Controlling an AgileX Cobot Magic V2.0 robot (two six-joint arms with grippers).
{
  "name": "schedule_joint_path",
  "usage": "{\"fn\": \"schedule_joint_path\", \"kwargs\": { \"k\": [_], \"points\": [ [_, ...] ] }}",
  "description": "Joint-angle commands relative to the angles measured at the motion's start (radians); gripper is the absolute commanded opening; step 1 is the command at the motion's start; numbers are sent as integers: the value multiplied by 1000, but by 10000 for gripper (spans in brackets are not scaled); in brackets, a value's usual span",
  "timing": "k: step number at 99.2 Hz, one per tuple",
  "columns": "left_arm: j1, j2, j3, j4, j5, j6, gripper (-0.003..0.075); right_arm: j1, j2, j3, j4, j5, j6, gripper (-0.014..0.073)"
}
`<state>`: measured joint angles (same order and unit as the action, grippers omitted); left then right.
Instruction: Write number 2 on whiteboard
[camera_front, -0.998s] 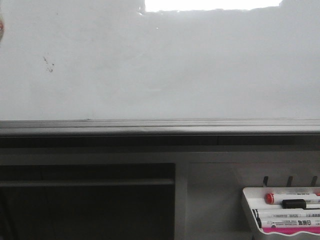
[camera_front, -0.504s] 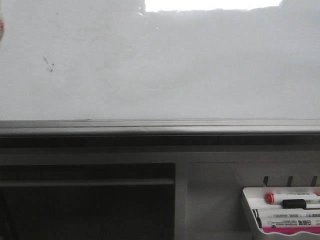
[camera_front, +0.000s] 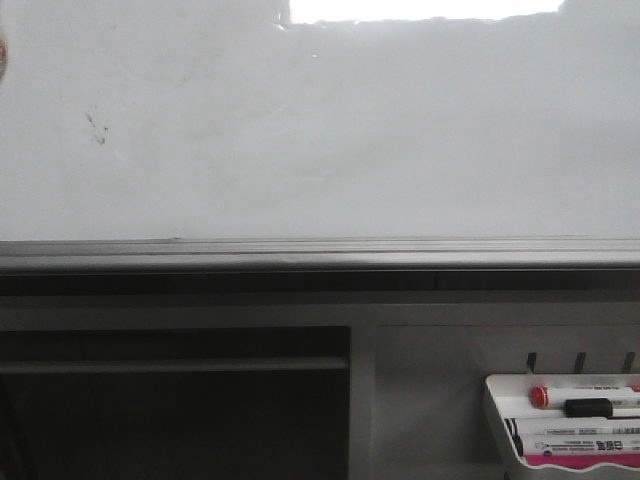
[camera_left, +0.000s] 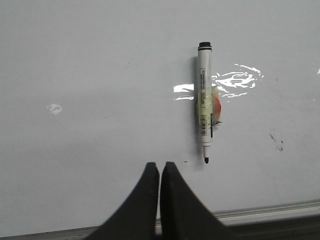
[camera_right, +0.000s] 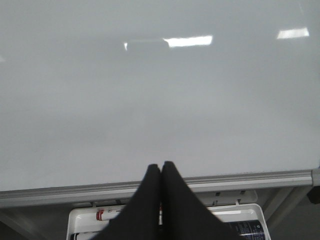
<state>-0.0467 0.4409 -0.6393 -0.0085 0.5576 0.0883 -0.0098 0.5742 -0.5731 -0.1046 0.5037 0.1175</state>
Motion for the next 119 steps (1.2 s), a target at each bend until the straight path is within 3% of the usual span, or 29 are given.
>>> {"fn": "schedule_joint_path", "kwargs": {
  "k": [1, 11, 19, 33, 42, 60, 119],
  "points": [
    [5, 14, -34, 0, -84, -1, -20, -3, 8, -34, 14, -61, -11, -74],
    [5, 14, -34, 0, -86, -3, -16, -3, 8, -34, 22, -43, -42, -56],
    [5, 20, -34, -2, -86, -3, 38, -3, 8, -34, 50, -36, -84, 34],
    [-35, 48, -34, -23, -97, -3, 279, -3, 8, -34, 141, -22, -159, 253],
    [-84, 85, -34, -28, -122, -3, 393, -3, 8, -34, 197, -13, -194, 301],
    [-139, 208, -35, -30, -172, -14, 400, -3, 8, -34, 286, 1, -291, 287],
    [-141, 686, -196, -95, -211, -16, 400, -3, 8, -34, 286, 11, -293, 287]
  ]
}}
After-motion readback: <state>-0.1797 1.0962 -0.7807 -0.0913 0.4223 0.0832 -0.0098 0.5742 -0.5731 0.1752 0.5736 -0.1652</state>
